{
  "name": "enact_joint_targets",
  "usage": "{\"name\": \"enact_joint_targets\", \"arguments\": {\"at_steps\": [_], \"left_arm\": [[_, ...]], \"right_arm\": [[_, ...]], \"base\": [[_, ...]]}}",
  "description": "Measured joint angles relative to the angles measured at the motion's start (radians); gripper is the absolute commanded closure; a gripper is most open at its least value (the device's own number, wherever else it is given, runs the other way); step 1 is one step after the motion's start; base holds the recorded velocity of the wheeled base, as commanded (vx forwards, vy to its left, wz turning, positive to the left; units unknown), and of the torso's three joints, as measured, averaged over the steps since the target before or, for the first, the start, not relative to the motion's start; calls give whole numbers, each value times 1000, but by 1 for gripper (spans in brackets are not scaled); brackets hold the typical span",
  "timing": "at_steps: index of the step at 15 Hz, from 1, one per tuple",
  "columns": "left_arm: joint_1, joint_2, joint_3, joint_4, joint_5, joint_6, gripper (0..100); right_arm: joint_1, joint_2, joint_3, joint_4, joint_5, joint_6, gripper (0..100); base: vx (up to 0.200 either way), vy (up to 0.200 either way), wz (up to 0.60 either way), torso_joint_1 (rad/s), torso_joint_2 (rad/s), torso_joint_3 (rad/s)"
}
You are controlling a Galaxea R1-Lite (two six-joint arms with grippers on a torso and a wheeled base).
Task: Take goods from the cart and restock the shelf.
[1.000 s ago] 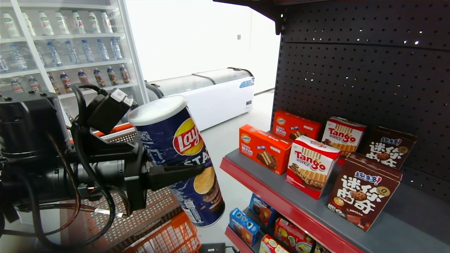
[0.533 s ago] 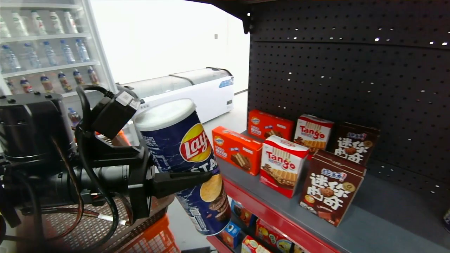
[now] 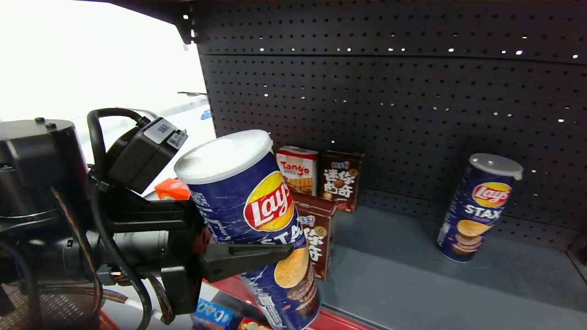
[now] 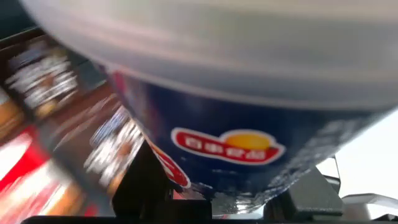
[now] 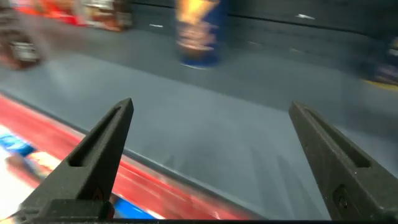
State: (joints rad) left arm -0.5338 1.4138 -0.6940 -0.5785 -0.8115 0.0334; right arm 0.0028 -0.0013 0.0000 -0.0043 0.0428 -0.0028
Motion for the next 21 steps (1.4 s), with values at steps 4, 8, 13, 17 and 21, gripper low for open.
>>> {"name": "enact_joint_targets", "arguments": {"at_steps": [4,8,13,17,21], "left_arm": [[-1,-1,0,0,2,0,100],[1,1,1,-1,5,0,100],[11,4,8,-6,8,0,100],[11,2,32,-10,8,0,100],[16,-1,40,-9,9,0,100]], "right_arm": [[0,0,0,0,0,0,0],[0,0,0,1,0,0,0],[0,0,0,0,0,0,0],[0,0,0,0,4,-5,0],[7,12,-8,2,16,-13,0]], "base": [[0,0,-600,6,2,1],[0,0,-450,-2,-1,3],[0,0,0,0,0,0],[0,0,0,0,0,0],[0,0,0,0,0,0]]}}
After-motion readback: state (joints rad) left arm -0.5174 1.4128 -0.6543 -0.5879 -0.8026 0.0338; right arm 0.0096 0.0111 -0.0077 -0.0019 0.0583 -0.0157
